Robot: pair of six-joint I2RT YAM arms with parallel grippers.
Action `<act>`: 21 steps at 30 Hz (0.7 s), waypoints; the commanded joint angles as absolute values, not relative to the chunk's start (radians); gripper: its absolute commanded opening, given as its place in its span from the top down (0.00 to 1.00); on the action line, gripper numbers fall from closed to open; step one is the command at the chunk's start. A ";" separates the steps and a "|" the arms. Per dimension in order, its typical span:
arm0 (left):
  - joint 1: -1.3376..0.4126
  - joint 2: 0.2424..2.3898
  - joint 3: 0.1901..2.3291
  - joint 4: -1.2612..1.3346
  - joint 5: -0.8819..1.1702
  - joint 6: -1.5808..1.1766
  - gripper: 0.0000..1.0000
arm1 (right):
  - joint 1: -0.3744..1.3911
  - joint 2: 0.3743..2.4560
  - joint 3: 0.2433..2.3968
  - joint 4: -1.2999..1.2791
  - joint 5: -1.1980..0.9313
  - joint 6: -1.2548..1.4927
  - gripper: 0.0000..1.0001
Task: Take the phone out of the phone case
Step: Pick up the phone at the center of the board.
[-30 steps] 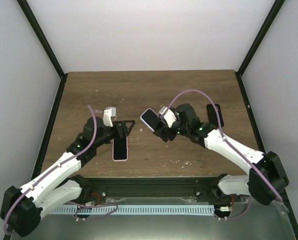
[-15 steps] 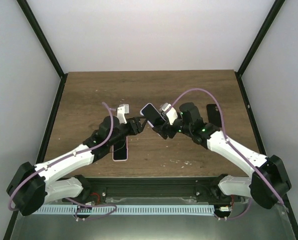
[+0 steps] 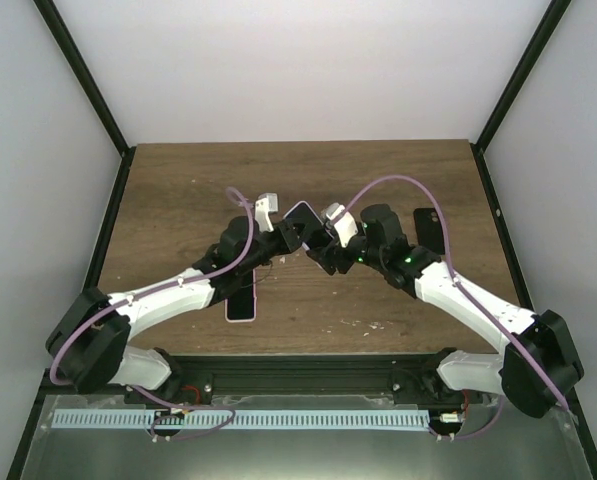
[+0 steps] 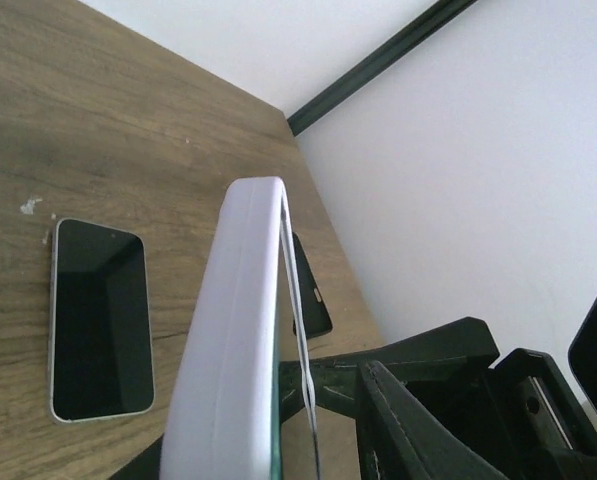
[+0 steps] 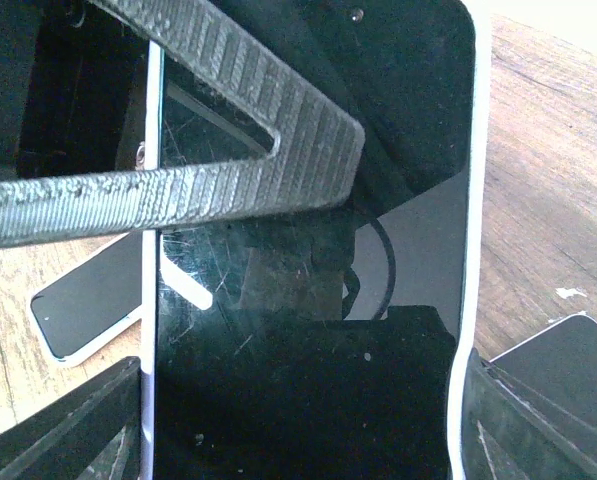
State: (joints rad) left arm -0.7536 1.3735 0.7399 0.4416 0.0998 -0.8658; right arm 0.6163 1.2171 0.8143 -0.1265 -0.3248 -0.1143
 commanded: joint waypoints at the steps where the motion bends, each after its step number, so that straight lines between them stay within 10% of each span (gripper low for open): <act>1: -0.759 1.379 0.762 0.518 0.143 -0.879 0.72 | 0.611 1.190 0.815 -0.045 -0.300 -0.118 0.43; 13: -0.760 1.302 0.730 0.498 0.112 -0.858 0.99 | 0.611 1.202 0.816 -0.040 -0.299 -0.119 0.40; 16: -0.746 1.265 0.751 0.431 0.148 -0.794 1.00 | 0.611 1.187 0.817 -0.044 -0.314 -0.140 0.27; 18: -0.714 1.232 0.792 0.301 0.229 -0.723 1.00 | 0.611 1.176 0.839 -0.073 -0.322 -0.151 0.01; 21: -0.641 1.162 0.850 0.115 0.372 -0.594 1.00 | 0.606 1.147 0.868 -0.132 -0.352 -0.170 0.00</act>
